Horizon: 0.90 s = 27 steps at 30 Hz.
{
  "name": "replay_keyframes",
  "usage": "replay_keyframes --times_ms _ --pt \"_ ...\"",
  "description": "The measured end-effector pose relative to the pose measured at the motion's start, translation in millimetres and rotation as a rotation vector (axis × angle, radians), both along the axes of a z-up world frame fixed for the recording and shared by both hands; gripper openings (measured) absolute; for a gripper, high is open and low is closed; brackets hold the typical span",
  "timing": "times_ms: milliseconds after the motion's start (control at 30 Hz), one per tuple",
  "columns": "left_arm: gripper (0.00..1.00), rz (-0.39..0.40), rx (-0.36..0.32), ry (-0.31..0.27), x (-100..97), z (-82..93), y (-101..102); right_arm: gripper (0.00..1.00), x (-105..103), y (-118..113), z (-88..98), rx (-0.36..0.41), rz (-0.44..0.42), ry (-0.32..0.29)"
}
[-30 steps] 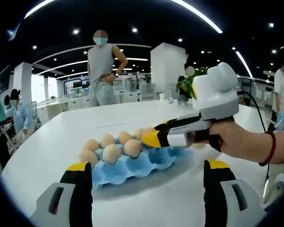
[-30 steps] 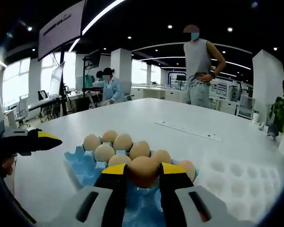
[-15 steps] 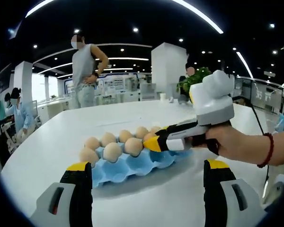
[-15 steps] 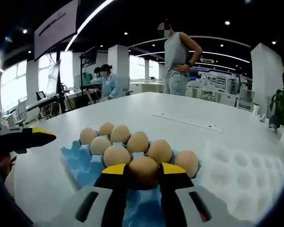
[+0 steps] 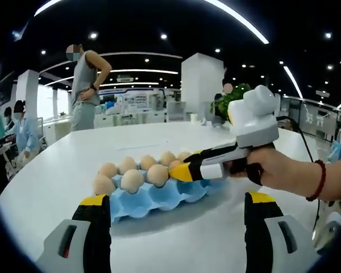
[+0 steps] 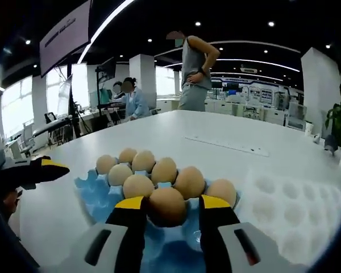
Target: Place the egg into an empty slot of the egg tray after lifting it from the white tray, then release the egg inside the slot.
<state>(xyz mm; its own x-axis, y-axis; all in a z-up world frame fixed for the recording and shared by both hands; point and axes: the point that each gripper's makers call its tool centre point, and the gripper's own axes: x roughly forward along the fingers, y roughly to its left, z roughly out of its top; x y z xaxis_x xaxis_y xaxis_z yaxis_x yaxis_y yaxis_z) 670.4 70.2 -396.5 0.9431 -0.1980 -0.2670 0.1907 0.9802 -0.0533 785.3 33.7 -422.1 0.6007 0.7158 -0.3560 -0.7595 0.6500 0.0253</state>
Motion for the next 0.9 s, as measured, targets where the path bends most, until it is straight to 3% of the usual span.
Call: replay_keyframes --times_ms 200,733,900 --pt "1.0 0.015 0.031 0.011 -2.1 0.6 6 0.39 2 -2 7.0 0.021 -0.008 -0.015" --pt "1.0 0.035 0.019 0.015 -4.6 4.4 9 0.44 -2 -15 23.3 0.02 -0.008 -0.045" --pt "1.0 0.036 0.0 -0.01 -2.9 8.6 9 0.45 3 -26 25.5 0.005 -0.02 -0.059"
